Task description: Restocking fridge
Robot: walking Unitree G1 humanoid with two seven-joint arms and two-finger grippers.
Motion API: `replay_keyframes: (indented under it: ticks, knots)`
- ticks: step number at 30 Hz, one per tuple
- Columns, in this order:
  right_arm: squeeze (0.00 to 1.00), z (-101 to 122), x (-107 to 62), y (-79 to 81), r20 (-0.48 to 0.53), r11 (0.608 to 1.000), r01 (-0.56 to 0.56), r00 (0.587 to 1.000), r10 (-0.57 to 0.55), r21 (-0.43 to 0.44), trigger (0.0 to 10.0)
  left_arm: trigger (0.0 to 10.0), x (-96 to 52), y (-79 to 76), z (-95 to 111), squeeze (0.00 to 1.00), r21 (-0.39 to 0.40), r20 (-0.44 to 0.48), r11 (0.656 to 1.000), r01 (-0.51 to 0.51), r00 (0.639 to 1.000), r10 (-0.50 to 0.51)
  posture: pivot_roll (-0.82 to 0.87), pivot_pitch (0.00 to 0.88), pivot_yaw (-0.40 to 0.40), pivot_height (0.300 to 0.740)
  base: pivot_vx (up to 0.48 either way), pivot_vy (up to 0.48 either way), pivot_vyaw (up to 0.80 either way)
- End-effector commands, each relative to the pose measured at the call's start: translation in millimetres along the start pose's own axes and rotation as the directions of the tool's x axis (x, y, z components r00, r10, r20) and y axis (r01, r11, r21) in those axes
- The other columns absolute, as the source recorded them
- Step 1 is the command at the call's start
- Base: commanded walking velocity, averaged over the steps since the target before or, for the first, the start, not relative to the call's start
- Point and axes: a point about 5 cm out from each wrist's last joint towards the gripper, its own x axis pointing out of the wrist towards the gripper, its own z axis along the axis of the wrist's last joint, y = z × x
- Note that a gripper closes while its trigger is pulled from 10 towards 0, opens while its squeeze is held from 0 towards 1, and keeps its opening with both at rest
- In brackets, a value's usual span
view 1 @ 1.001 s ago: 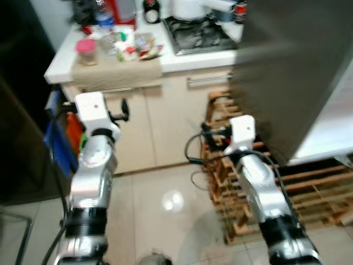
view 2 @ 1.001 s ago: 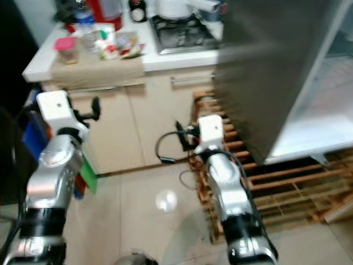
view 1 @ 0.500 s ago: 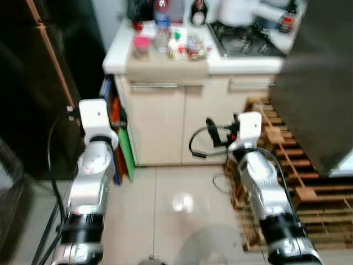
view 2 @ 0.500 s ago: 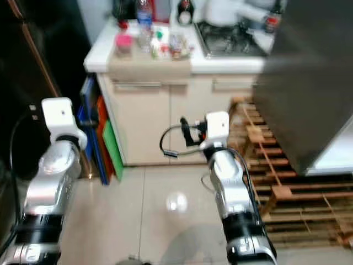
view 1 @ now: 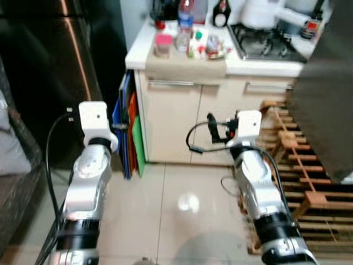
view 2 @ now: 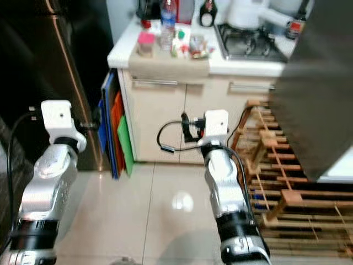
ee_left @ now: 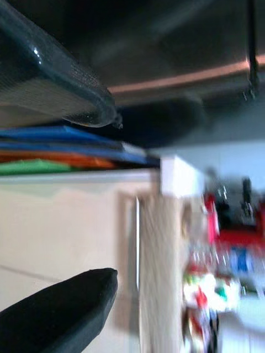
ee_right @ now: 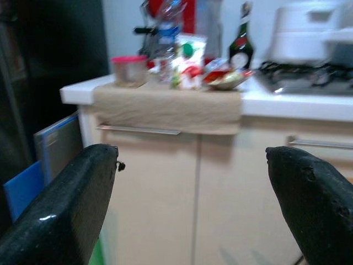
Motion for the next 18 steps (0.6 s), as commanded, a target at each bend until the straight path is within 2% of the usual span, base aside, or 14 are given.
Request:
replay_keyframes:
  ticks: [1,4,8,10,12,18]
  knots:
    - [0.01,1.4,2.5,-3.7,0.009,1.0,0.028,1.0,-0.028,0.007,10.0,10.0,3.6,-5.9,11.1,0.0,0.011,0.041,0.999,0.037,0.998,-0.037,0.03,0.0,0.051,0.74,0.48,0.0,0.0]
    - [0.01,10.2,8.7,-12.0,0.046,0.997,0.076,0.996,-0.077,0.008,10.0,10.0,10.9,-13.8,16.4,0.0,0.03,0.066,0.995,0.095,0.993,-0.097,0.0,0.0,0.088,0.74,0.48,0.0,0.0]
    - [0.01,13.2,9.5,-13.9,0.058,0.996,0.09,0.994,-0.09,0.0,10.0,10.0,13.6,-23.6,16.6,0.0,0.018,0.067,0.991,0.132,0.989,-0.133,-0.02,0.0,0.099,0.74,0.48,0.0,0.0]
    - [0.01,12.6,9.2,-16.9,0.055,0.995,0.095,0.994,-0.095,-0.002,10.0,10.0,13.8,-27.2,15.8,0.0,0.01,0.066,0.991,0.137,0.988,-0.138,-0.02,0.0,0.093,0.74,0.48,0.0,0.0]
    - [0.0,11.3,8.3,-20.9,0.046,0.995,0.1,0.994,-0.099,-0.007,10.0,10.0,15.1,-28.3,12.9,0.0,-0.038,0.048,0.992,0.117,0.992,-0.116,-0.02,0.0,0.075,0.74,0.48,0.0,0.0]
    - [0.0,11.6,10.8,-20.9,0.027,0.996,0.087,0.996,-0.086,-0.03,10.0,10.0,16.5,-30.6,11.6,0.0,-0.058,0.052,0.991,0.121,0.992,-0.118,-0.01,0.0,0.029,0.74,0.48,0.0,0.0]
